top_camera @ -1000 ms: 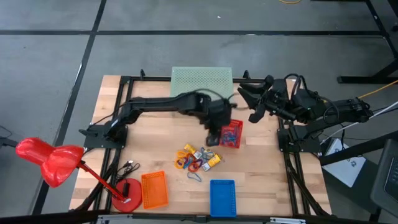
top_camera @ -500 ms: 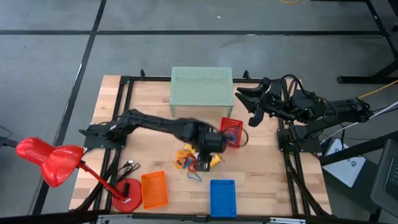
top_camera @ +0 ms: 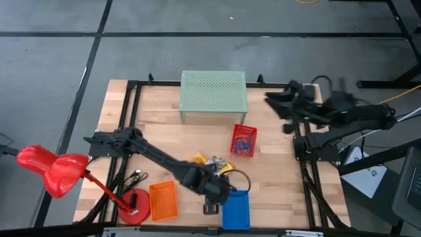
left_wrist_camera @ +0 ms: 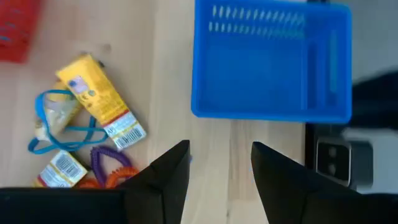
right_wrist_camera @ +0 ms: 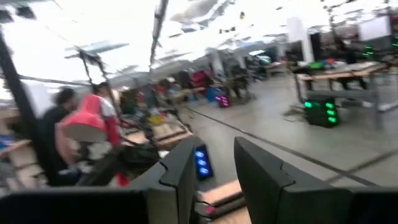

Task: Pick & Place Office Desk Supplies
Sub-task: Put the blue rubber band into the red basket

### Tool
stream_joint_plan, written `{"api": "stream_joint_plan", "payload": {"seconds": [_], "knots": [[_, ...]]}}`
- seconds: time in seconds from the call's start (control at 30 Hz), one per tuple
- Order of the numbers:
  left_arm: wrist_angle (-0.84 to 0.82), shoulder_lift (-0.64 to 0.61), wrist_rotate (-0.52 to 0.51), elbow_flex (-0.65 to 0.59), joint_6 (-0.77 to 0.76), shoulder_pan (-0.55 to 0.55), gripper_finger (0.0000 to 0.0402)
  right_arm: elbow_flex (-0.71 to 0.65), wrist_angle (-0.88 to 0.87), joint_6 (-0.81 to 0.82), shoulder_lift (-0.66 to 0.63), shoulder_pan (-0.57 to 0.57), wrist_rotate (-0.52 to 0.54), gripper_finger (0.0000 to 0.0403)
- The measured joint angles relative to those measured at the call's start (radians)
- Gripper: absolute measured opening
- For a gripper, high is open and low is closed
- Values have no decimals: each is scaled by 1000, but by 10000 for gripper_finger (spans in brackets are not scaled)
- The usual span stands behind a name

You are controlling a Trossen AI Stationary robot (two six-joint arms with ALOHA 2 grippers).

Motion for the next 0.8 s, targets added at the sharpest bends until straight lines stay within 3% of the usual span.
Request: {"api": "stream_joint_plan", "payload": {"seconds": [0.17,0.37,0.53,0.8], "knots": [[115,-24,-67,-76,-99,-52,168,-24,-114,10,-168,39,-32,114],[268,-24,-14,-172,-15,-18,168,-164,-129,111,-308,46,26,114],[171,-20,36,-239,70,25,168,-244,-131,189,-342,46,37,114],[232,-21,78,-274,109,36,168,-257,-120,166,-342,46,-1,114]]}}
